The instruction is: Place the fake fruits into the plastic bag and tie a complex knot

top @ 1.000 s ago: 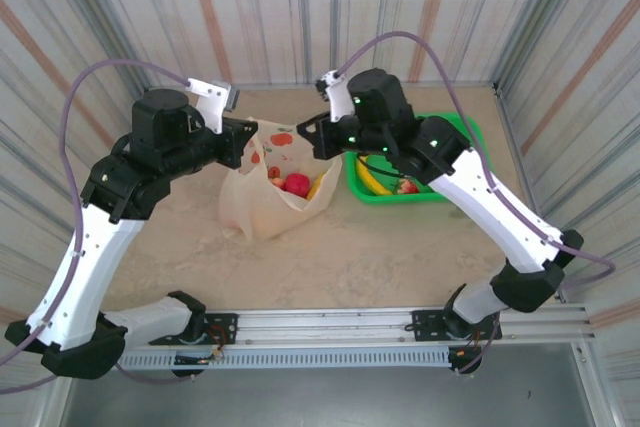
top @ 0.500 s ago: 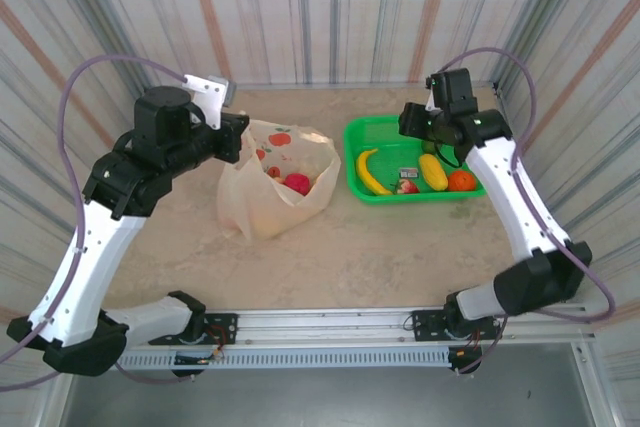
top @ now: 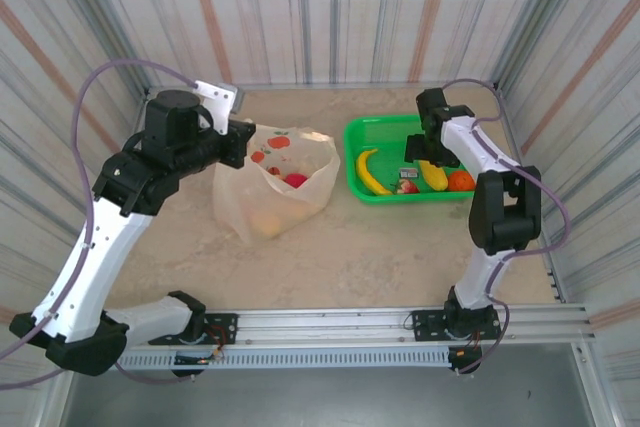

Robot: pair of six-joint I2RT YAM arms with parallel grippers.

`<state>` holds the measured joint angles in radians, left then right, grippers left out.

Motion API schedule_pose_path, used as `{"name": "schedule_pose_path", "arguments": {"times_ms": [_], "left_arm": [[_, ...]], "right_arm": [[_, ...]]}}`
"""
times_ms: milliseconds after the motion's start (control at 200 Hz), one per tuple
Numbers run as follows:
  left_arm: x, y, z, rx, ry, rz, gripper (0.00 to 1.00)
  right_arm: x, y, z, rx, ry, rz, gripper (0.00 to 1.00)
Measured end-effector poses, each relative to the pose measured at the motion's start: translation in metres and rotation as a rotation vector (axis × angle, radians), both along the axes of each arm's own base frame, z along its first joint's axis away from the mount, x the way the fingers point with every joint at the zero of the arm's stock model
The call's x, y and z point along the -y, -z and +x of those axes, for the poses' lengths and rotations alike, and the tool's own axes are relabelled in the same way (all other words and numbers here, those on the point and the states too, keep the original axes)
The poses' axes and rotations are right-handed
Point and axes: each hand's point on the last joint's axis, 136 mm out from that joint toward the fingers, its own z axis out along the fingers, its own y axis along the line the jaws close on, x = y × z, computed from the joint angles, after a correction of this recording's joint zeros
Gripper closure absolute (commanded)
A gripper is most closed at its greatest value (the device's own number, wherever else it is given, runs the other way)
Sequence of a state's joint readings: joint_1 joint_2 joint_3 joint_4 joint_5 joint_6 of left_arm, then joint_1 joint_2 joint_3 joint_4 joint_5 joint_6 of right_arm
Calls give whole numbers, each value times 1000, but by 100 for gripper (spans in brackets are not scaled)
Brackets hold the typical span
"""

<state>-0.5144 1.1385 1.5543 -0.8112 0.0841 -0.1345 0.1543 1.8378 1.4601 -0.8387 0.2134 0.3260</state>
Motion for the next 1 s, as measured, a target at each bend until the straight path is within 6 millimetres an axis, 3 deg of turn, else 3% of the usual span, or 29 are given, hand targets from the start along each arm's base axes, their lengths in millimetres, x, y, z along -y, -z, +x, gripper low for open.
{"name": "schedule_pose_path", "arguments": {"times_ms": [190, 376, 621, 786, 997], "left_arm": [[4, 0, -9, 7, 24, -2, 98], [3, 2, -14, 10, 28, -2, 97], [3, 3, -13, 11, 27, 2, 97], [4, 4, -14, 10, 33, 3, 96], [4, 4, -14, 9, 33, 3, 96]], "right_arm": [[4, 35, -1, -89, -12, -15, 17], [3, 58, 1, -132, -29, 12, 31], [-6, 59, 10, -102, -38, 61, 52], [-7, 41, 14, -47, -42, 67, 58], [-18, -15, 5, 83, -71, 78, 58]]}}
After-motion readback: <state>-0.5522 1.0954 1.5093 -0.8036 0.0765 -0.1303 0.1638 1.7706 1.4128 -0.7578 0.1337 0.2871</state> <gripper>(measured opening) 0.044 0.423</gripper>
